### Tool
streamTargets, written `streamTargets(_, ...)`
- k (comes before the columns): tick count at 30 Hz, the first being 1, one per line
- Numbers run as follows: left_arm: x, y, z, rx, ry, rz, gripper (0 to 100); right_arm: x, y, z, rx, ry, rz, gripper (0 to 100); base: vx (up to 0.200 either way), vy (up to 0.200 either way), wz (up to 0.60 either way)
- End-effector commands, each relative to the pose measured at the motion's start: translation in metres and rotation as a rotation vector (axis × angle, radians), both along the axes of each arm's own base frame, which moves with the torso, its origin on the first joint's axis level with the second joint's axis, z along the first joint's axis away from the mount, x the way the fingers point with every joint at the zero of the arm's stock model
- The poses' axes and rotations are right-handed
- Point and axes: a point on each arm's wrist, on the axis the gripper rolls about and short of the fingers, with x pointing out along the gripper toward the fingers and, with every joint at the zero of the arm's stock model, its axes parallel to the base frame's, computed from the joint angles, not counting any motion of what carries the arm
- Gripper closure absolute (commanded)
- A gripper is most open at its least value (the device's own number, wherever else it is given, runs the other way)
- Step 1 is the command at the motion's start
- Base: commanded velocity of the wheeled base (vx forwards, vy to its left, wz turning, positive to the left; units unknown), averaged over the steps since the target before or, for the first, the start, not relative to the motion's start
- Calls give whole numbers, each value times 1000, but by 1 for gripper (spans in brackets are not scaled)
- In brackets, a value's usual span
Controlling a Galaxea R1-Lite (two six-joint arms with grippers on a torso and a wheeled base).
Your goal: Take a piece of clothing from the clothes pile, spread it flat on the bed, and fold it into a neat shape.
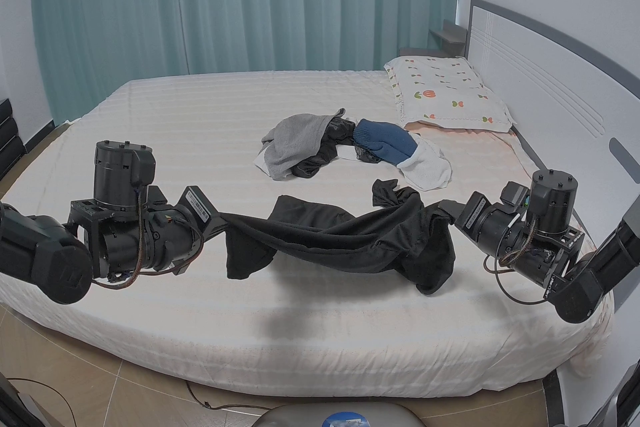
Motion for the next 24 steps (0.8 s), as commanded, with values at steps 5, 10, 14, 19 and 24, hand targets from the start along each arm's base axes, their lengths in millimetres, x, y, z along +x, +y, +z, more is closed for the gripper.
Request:
streamTargets(5, -3, 4, 9, -13, -32, 9, 100, 2, 0, 2, -8, -13, -47, 100, 0, 200, 0)
streamTargets(10, -7, 5, 12, -15, -39, 9, 100, 4, 0, 6, -10, -34, -68, 100, 0, 200, 0)
streamTargets(14, -8, 5, 13, -15, -41, 6, 100, 5, 0, 11, -3, -52, -82, 100, 0, 200, 0)
streamTargets(19, -10, 6, 12, -14, -38, 3, 100, 2, -2, 23, 18, -87, -85, 100, 0, 200, 0)
streamTargets(24, -11, 6, 12, -13, -36, 5, 100, -4, -4, 31, 41, -101, -74, 100, 0, 200, 0)
